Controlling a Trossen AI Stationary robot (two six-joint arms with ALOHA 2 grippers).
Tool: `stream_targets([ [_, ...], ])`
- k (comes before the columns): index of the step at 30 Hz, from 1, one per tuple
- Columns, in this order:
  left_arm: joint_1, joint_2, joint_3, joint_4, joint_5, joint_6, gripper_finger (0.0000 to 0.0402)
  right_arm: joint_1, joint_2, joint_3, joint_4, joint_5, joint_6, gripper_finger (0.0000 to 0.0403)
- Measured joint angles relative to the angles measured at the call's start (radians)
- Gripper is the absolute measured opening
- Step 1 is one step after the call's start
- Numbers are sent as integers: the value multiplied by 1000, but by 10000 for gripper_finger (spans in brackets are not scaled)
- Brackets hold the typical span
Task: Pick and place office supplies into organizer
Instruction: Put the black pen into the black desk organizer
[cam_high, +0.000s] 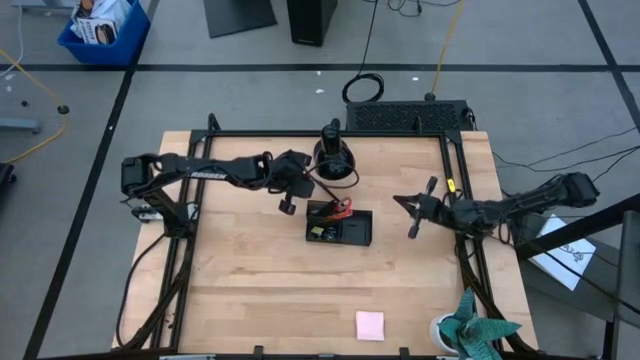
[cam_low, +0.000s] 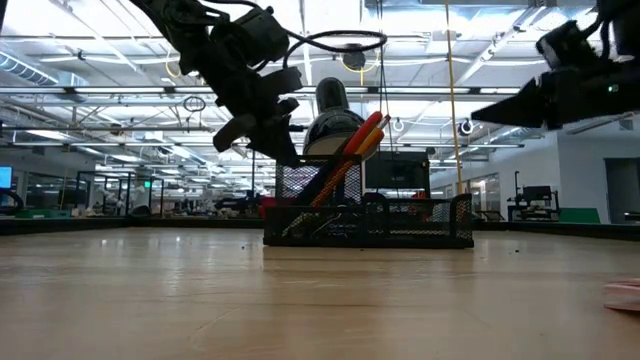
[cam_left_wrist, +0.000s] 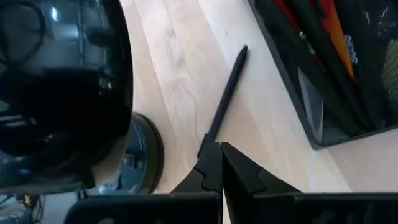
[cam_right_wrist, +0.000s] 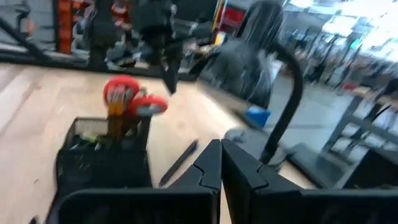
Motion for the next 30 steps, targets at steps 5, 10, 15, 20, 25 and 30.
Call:
stream_targets([
  [5,-15,0,-6,43,2,-18,0,-110,19,0,-55,-200,124,1],
  [10,-27,0,-6,43,24,-86,0,-205,82,0,-89,-368,204,0],
  [15,-55,0,-6,44,-1,-105,0,-266,182,0,-127,-400,247,0],
  [20,-70,0,-6,47,-39,-126,0,-304,275,0,-37,-425,255,0],
  [25,-45,0,-6,59,-153,-112,0,-309,334,0,57,-426,231,0],
  [30,21,0,-6,59,-31,-123,0,-311,363,0,86,-426,209,0],
])
